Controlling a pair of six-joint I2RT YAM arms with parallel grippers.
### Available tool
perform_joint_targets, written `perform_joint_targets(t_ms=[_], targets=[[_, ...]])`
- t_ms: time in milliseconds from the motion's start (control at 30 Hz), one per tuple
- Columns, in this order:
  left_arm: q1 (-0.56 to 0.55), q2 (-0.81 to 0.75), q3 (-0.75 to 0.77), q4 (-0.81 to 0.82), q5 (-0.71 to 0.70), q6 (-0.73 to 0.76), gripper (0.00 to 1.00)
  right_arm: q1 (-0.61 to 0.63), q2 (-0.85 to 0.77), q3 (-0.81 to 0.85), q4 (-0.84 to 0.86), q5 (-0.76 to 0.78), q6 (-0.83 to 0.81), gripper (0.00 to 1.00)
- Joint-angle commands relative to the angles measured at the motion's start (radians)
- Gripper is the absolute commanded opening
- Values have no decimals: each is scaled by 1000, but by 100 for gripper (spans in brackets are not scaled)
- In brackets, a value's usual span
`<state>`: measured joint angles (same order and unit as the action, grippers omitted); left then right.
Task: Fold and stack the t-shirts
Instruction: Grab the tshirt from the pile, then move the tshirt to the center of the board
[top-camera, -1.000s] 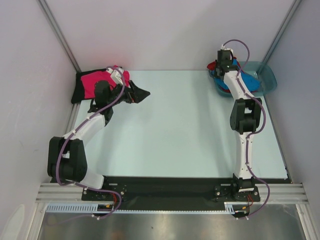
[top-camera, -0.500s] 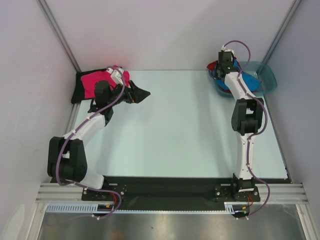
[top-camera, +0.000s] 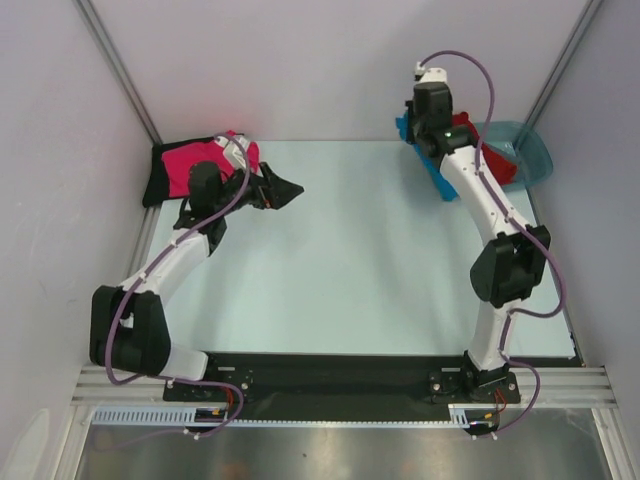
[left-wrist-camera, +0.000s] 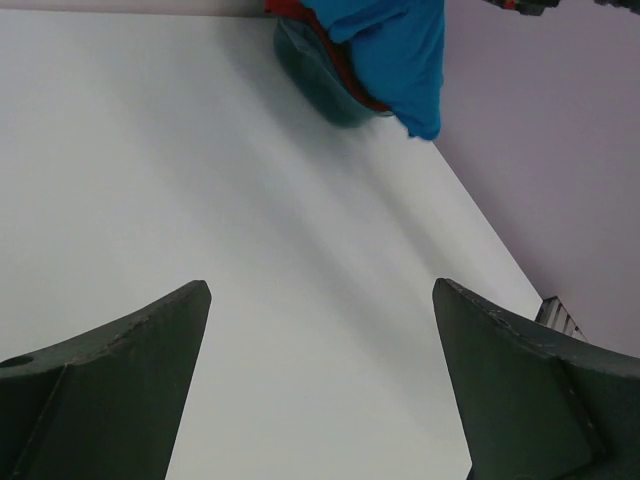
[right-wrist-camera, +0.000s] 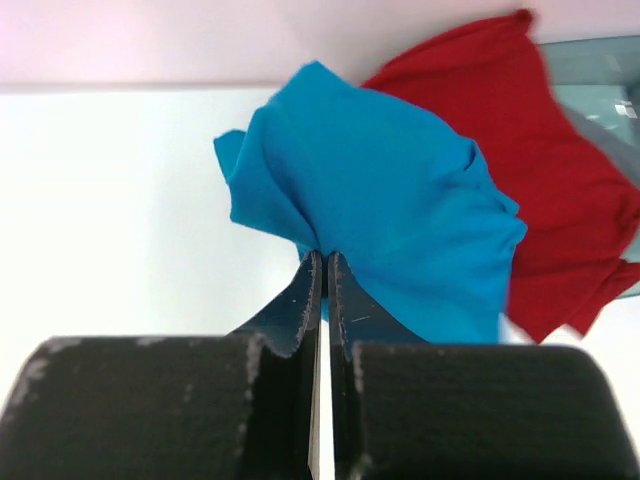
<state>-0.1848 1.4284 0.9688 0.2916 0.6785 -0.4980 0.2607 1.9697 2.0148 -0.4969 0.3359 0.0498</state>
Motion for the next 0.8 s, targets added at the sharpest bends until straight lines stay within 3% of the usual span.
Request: perform_joint_targets(t_ms=[0, 333, 533, 733, 767], targets=[[-4, -82, 2, -17, -5, 26, 100, 92, -112, -83, -26, 52, -4, 0], [-5, -261, -87, -129, -138, 38, 100, 406, -229, -464, -19, 78, 162, 0], [-5, -370, -108, -196, -232, 41, 100, 564, -129, -481, -23, 40, 238, 0], [-5, -393, -117, -239, -300, 35, 100, 658, -179, -568, 9, -5, 301, 0], [-5, -390, -116, -241, -301, 33, 100, 678, -183, -577, 6, -17, 303, 8]])
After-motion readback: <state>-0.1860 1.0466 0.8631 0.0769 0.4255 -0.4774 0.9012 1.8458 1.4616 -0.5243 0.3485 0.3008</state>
